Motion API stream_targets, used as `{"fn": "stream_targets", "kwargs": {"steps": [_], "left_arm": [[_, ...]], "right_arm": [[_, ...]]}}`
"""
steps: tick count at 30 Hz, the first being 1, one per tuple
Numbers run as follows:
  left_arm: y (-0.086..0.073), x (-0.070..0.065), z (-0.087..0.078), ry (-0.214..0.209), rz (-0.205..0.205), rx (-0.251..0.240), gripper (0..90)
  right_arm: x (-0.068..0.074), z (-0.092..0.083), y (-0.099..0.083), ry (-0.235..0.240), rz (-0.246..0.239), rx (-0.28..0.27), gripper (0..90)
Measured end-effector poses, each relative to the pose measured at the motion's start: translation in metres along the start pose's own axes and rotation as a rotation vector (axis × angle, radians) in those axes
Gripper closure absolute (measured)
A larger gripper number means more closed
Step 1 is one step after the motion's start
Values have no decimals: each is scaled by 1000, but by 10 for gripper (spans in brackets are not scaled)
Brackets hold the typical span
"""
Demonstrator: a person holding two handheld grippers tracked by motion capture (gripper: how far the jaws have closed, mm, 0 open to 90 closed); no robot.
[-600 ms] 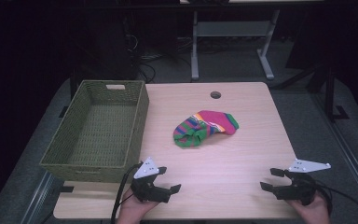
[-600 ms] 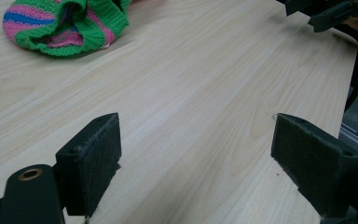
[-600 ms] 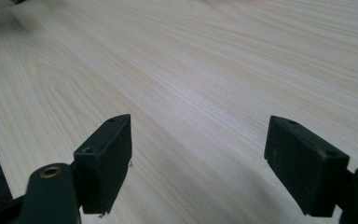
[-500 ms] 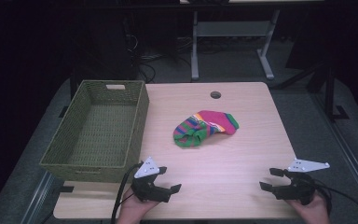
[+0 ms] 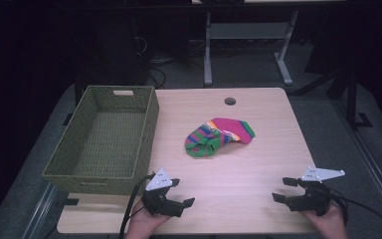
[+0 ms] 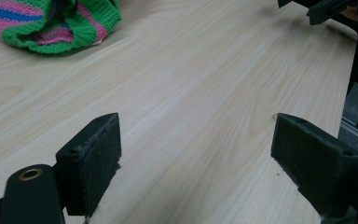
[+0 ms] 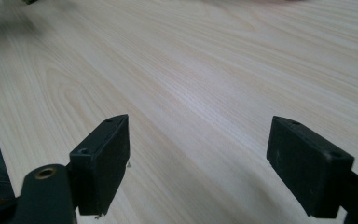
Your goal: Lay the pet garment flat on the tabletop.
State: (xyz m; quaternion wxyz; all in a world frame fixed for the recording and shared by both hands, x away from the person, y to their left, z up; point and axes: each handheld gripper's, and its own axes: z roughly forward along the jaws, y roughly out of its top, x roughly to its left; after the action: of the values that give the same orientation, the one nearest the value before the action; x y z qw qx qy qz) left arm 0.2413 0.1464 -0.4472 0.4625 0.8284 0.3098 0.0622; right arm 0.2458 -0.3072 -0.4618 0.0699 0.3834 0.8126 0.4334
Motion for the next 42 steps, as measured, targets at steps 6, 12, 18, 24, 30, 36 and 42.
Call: {"fn": "stream_targets", "kwargs": {"steps": [6, 12, 18, 24, 30, 36, 42], "left_arm": [[0, 1, 1, -3, -5, 2, 157], [0, 0, 0, 2, 0, 2, 157], [-1, 4, -1, 6, -12, -1, 157], [-1, 4, -2, 9, -10, -3, 157], [-1, 4, -1, 7, -4, 1, 157], [-1, 4, -2, 6, -9, -3, 157], [-1, 4, -2, 2, -19, -14, 157]], "right_arm": [[1, 9, 11, 15, -22, 11, 205], [2, 15, 21, 26, -25, 9, 200], [0, 15, 30, 57, -23, 15, 202], [-7, 20, 42, 66, -12, 42, 200], [-7, 24, 54, 80, -20, 71, 202], [-9, 27, 63, 105, -13, 93, 202], [-12, 27, 78, 110, -26, 98, 203]]}}
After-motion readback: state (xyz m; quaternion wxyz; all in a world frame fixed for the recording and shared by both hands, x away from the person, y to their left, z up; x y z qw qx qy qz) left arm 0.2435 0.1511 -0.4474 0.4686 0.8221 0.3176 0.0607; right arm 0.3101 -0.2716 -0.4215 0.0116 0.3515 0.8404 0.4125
